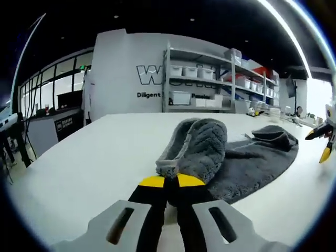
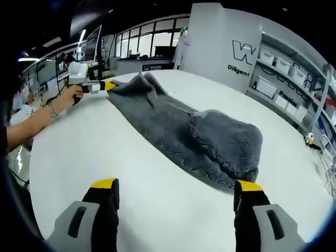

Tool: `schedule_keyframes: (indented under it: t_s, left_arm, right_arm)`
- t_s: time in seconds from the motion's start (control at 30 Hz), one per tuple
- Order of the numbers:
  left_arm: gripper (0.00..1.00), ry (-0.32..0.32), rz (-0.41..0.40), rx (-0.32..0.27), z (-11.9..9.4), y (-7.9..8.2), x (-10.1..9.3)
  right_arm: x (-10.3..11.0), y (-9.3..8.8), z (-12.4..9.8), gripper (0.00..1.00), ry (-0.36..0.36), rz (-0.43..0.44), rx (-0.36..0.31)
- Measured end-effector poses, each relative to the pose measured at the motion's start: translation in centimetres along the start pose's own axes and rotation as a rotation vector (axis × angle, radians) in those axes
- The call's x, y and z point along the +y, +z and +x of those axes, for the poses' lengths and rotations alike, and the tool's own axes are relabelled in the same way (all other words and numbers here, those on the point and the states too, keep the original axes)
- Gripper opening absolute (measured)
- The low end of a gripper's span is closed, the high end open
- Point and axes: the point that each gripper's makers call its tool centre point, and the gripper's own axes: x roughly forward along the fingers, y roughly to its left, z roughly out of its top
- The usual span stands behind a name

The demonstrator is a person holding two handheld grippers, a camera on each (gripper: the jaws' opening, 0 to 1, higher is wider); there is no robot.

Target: Open the folded towel by lifting each exposed corner and separating the folded layers until the towel lies flat within the target outline without major curled edges

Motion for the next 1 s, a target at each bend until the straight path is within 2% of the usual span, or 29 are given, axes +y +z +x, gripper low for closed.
schedule_keyframes:
  t_s: [0.2,0.3,0.67,0.77,0.83,1.0]
  left_arm:
    - [0.05,0.012,0.008,0.004,-0.1,-0.1,0.1]
    - [0.07,0.017,-0.020,0.020,-0.3,-0.5,0.6]
    - [0.09,0.035,-0.001,0.028,-1.1,-0.8,0.9]
    - [0.10,0.032,-0.046,0.044,-1.4,-1.2,1.1]
    - [0.11,0.044,-0.026,0.053,-1.6,-1.5,1.4]
    - [0.20,0.069,-0.007,0.040,-2.3,-1.3,2.2]
  right_arm:
    - [0.0,-0.1,0.0,0.91,0.000,-0.001,0.002]
    - [0.0,-0.1,0.1,0.91,0.000,0.000,0.003]
    - [0.0,-0.2,0.2,0.91,0.001,-0.002,0.011]
    - [0.0,-0.2,0.2,0.91,0.001,-0.002,0.012]
    - [-0.1,-0.2,0.2,0.91,0.001,-0.002,0.013]
    - [-0.2,-0.1,0.2,0.91,0.000,-0.002,0.012]
